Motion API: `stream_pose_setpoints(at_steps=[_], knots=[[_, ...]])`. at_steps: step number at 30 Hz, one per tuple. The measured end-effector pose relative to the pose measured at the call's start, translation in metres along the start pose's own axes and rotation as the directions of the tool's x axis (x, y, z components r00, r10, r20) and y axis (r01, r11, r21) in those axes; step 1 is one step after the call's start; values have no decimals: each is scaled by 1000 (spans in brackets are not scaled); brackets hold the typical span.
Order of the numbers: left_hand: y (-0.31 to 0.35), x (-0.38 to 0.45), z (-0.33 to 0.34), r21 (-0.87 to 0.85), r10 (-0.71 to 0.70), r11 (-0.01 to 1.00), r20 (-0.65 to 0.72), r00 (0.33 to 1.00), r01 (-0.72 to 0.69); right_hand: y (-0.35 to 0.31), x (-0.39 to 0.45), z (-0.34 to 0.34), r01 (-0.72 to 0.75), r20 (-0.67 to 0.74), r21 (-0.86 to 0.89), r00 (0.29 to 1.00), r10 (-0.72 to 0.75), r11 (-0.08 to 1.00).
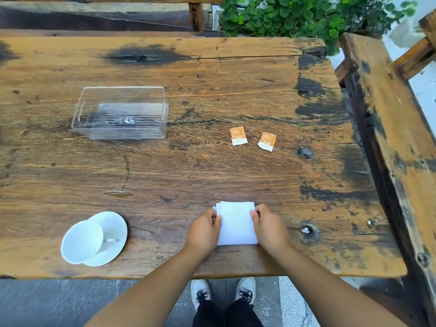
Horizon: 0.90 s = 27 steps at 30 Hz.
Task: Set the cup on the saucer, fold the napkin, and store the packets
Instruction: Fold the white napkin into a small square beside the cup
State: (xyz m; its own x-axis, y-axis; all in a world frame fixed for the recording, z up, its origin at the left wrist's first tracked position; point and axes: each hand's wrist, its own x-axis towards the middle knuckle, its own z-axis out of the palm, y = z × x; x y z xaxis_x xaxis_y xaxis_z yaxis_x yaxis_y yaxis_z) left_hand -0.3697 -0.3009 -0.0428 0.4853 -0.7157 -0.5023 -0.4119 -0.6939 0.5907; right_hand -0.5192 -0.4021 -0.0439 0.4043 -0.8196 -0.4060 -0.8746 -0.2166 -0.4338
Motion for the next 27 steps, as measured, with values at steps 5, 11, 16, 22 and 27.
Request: stream_pose_setpoints(at_steps=[5,11,16,22,27], knots=[[1,4,8,122,-43,991,-84,996,53,-9,4,6,-67,-27,-200,998,63,978],[-3,-18,9,380,419,878,-316,851,-290,1,-24,3,289,-240,-226,909,-341,930],[-14,-6,22,666,599,524,153,786,-530,13,-21,10,516,124,-522,834,-538,679],[-23,14,15,698,481,476,302,823,-535,14,-12,16,466,192,-534,879,-436,706],[-52,-10,-6,708,440,471,328,836,-526,-12,-41,36,513,187,-492,852,-490,704]])
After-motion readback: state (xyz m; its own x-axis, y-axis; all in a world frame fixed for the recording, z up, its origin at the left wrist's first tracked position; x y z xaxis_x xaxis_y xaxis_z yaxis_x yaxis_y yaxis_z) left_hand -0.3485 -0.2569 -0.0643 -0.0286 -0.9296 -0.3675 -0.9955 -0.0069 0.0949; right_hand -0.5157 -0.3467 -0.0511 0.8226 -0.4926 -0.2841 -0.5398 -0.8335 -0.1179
